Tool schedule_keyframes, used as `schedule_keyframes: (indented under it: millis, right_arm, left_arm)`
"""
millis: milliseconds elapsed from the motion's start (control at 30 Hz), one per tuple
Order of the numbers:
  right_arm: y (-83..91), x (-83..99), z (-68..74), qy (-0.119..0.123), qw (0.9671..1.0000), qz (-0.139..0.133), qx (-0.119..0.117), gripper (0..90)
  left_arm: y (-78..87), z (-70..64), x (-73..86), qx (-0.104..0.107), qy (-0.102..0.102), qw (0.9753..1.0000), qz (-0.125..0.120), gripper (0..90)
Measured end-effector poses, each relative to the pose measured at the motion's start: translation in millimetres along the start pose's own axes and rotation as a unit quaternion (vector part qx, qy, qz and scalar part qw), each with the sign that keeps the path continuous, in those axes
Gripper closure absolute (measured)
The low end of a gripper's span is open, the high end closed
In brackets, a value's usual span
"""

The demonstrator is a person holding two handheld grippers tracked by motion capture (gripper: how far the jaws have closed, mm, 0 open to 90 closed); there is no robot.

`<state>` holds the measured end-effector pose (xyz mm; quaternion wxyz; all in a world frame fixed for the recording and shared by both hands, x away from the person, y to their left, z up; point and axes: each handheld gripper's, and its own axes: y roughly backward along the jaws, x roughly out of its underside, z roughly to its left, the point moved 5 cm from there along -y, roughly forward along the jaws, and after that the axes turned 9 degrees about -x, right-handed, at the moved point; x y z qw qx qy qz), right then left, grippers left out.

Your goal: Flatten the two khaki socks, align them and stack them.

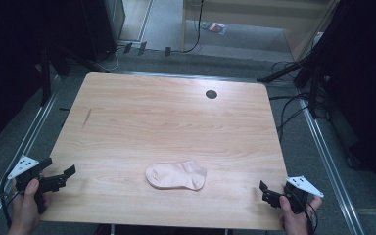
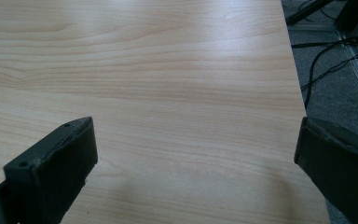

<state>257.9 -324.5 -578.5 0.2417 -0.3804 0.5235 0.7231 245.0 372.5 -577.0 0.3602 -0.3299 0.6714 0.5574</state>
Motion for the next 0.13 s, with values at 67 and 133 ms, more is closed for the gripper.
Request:
schedule_keyframes:
  millis: [67,133]
  right_arm:
    - [0.2,-0.1,0.0,-0.001,1.0000,-0.001,-0.001,0.0]
    - [0.3,-0.1,-0.3,-0.003,1.0000,-0.002,-0.001,0.0]
  left_arm:
    - [-0.2,0.1,0.0,0.001,0.001,1.0000,0.000,0.0]
    - [-0.5,0.4,0.0,-0.002,0.003,1.0000,0.000,0.0]
